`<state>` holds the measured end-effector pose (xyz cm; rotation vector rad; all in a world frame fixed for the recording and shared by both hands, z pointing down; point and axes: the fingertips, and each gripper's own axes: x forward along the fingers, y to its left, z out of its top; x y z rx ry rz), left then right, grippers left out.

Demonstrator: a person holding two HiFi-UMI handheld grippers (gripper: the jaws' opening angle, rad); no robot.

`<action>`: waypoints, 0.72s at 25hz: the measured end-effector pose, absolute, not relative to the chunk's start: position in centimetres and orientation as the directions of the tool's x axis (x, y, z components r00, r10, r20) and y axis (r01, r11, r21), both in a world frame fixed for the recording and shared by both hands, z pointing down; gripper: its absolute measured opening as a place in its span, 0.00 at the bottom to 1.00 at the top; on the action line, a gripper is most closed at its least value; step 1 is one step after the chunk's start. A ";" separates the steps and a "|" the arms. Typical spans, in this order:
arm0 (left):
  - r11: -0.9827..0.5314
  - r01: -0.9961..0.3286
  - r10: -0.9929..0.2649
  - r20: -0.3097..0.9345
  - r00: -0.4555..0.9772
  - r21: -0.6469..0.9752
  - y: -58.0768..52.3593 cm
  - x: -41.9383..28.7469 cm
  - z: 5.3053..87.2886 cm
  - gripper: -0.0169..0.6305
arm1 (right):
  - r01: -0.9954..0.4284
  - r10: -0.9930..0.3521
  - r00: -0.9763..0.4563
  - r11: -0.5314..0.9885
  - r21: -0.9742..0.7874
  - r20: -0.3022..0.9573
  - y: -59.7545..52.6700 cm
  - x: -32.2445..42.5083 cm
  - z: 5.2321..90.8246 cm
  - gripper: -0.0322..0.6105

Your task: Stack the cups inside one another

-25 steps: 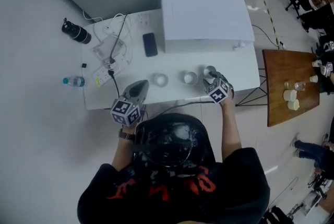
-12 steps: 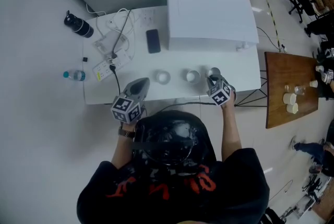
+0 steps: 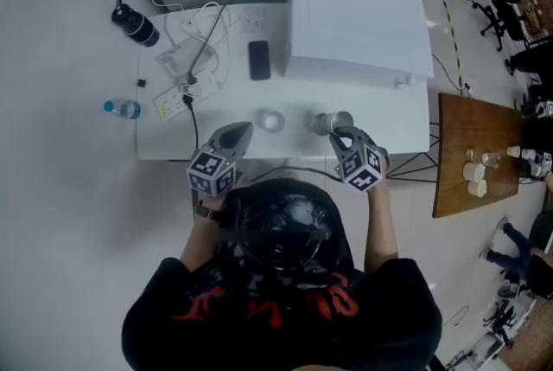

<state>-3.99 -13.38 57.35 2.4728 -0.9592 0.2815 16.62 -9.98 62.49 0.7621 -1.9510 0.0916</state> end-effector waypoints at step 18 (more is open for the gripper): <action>-0.706 -0.650 -0.646 0.120 0.754 0.282 -14.5 -6.1 48.7 0.03 | -0.520 -0.360 -0.324 0.840 0.153 0.875 -9.7 14.3 68.4 0.14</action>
